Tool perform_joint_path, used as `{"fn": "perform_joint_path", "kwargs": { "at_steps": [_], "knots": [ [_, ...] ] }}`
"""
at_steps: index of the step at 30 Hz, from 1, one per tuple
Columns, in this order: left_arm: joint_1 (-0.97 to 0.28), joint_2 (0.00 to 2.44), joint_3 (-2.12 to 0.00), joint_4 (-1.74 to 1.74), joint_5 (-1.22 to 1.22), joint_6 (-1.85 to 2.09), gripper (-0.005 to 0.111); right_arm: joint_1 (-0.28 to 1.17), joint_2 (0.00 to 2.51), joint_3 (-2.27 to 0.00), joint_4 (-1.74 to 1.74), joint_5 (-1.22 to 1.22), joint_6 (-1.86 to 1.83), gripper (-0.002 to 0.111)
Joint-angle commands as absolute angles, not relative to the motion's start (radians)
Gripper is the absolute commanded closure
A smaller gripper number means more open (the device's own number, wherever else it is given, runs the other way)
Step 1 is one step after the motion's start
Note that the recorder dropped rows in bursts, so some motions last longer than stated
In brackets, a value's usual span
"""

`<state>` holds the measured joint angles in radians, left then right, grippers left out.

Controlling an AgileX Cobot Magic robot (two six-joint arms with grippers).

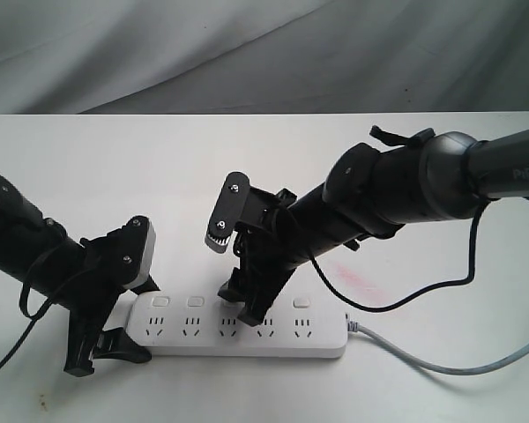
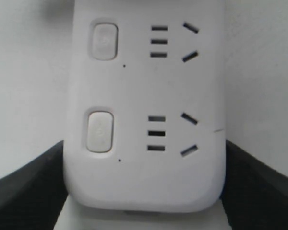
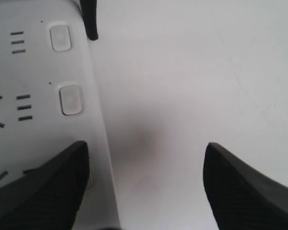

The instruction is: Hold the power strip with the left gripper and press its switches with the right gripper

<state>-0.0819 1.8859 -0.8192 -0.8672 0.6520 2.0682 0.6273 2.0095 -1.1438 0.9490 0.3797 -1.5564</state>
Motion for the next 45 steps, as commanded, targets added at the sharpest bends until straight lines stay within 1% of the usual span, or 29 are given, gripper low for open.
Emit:
{"fn": "perform_joint_path", "kwargs": {
  "at_steps": [1,45],
  "knots": [
    [-0.085,1.895,-0.817,-0.858,0.606,2.074,0.043,0.628,2.024,-1.142,0.941,0.391,-1.553,0.045],
    [-0.085,1.895,-0.817,-0.858,0.606,2.076,0.043,0.602,2.081,-1.137,0.902,0.414,-1.528,0.045]
  ]
}}
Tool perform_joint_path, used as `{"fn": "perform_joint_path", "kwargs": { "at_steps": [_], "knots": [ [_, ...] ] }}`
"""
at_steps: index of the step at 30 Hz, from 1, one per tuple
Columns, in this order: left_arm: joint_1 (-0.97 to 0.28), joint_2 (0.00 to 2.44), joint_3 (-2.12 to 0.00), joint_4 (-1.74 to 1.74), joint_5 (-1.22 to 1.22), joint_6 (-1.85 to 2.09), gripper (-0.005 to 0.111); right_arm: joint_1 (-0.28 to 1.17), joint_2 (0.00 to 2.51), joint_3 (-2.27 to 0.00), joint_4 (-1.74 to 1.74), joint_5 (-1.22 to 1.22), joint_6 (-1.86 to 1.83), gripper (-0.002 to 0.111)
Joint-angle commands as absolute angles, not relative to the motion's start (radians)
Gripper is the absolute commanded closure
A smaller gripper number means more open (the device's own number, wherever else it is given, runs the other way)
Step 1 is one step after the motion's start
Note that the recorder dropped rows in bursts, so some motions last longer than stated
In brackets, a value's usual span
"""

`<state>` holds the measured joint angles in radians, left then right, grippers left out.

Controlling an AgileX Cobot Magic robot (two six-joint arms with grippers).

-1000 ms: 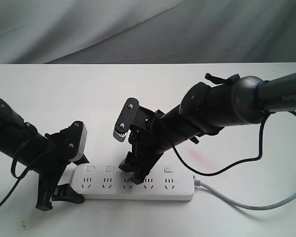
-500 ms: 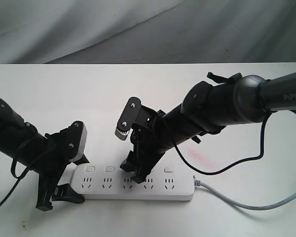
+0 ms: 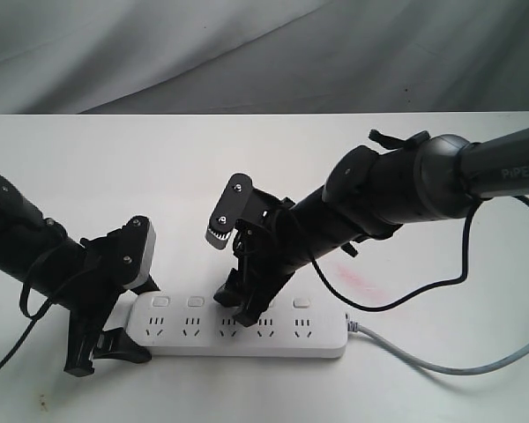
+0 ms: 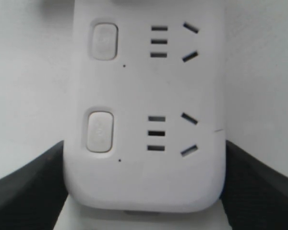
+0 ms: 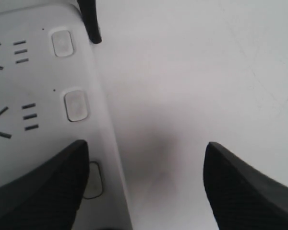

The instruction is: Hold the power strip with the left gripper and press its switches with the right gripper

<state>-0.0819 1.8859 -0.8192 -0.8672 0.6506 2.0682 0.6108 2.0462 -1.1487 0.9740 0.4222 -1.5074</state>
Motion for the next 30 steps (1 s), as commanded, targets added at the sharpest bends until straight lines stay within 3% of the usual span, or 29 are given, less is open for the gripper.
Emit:
{"fn": "perform_joint_path", "kwargs": {
  "at_steps": [1,30],
  "knots": [
    [-0.085,1.895,-0.817,-0.858,0.606,2.076,0.043,0.602,2.079,-1.137,0.902,0.414,-1.528,0.045],
    [-0.085,1.895,-0.817,-0.858,0.606,2.076,0.043,0.58,1.804,-1.084,0.896,0.483,-1.487,0.045]
  ]
}}
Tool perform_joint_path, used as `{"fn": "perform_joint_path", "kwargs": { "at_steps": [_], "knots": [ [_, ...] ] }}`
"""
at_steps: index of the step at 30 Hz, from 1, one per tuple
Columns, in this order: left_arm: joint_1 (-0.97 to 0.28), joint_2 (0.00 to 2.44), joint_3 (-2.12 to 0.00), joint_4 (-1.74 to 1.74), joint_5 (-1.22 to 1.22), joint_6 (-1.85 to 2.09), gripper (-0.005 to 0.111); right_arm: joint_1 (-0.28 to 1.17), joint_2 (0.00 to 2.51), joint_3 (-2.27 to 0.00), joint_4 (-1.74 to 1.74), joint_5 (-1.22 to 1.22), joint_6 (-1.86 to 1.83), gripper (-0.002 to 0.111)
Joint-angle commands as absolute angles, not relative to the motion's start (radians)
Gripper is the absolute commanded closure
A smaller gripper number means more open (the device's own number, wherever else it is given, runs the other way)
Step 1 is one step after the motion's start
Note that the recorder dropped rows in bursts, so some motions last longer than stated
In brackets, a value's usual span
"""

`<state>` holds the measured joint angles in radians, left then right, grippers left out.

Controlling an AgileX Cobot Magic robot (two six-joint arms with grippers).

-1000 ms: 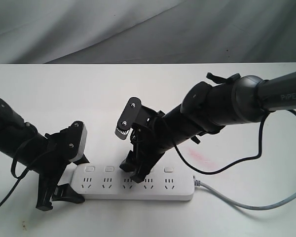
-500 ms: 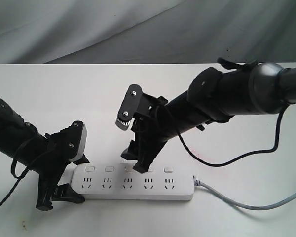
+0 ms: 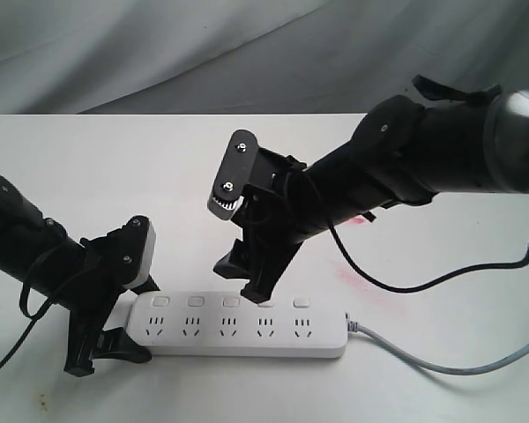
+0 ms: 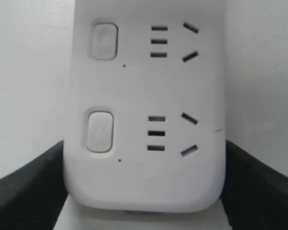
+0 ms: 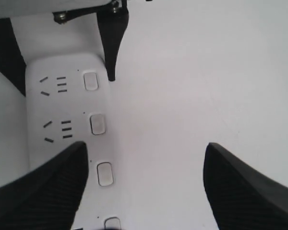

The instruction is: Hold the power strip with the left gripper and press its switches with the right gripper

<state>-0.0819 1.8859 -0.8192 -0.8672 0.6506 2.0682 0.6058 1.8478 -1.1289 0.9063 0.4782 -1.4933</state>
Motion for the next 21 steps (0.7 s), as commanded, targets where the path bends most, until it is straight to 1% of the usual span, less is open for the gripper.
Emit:
{"fn": "perform_joint_path", "kwargs": {
  "at_steps": [1,21],
  "knots": [
    [-0.085,1.895,-0.817,-0.858,0.606,2.076,0.043,0.572,1.799,-1.071,0.898,0.483,-1.487,0.045],
    [-0.085,1.895,-0.817,-0.858,0.606,2.076,0.043,0.537,1.887,-1.053,0.919,0.458,-1.487,0.045]
  ]
}}
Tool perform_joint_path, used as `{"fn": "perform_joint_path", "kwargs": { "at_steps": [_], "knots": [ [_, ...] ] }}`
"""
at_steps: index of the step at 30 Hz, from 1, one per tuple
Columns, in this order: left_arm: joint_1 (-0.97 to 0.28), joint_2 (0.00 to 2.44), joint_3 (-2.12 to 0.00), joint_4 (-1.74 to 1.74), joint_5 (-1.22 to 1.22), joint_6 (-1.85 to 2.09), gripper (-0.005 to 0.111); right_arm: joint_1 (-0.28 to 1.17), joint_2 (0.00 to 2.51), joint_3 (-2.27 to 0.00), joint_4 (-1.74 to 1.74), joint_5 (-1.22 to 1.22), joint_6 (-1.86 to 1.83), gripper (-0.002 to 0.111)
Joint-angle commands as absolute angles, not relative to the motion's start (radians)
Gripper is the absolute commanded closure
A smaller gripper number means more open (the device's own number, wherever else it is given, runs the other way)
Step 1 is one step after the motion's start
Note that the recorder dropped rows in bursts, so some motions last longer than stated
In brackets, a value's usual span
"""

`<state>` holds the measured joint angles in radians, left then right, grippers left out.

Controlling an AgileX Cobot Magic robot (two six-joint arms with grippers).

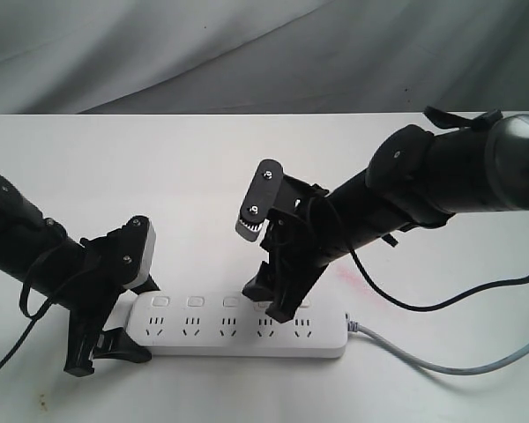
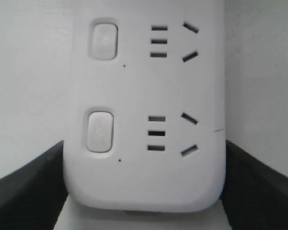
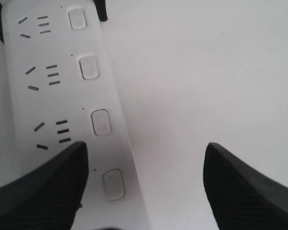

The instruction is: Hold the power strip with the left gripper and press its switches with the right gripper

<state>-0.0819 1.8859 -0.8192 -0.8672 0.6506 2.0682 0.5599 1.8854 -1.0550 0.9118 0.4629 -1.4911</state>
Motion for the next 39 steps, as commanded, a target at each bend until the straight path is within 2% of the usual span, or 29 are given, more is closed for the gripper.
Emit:
{"fn": "perform_joint_path", "kwargs": {
  "at_steps": [1,39],
  "knots": [
    [-0.085,1.895,-0.817,-0.858,0.606,2.076,0.043,0.525,1.893,-1.053,0.919,0.46,-1.487,0.045],
    [-0.085,1.895,-0.817,-0.858,0.606,2.076,0.043,0.537,1.981,-1.055,0.915,0.433,-1.493,0.045]
  ]
}}
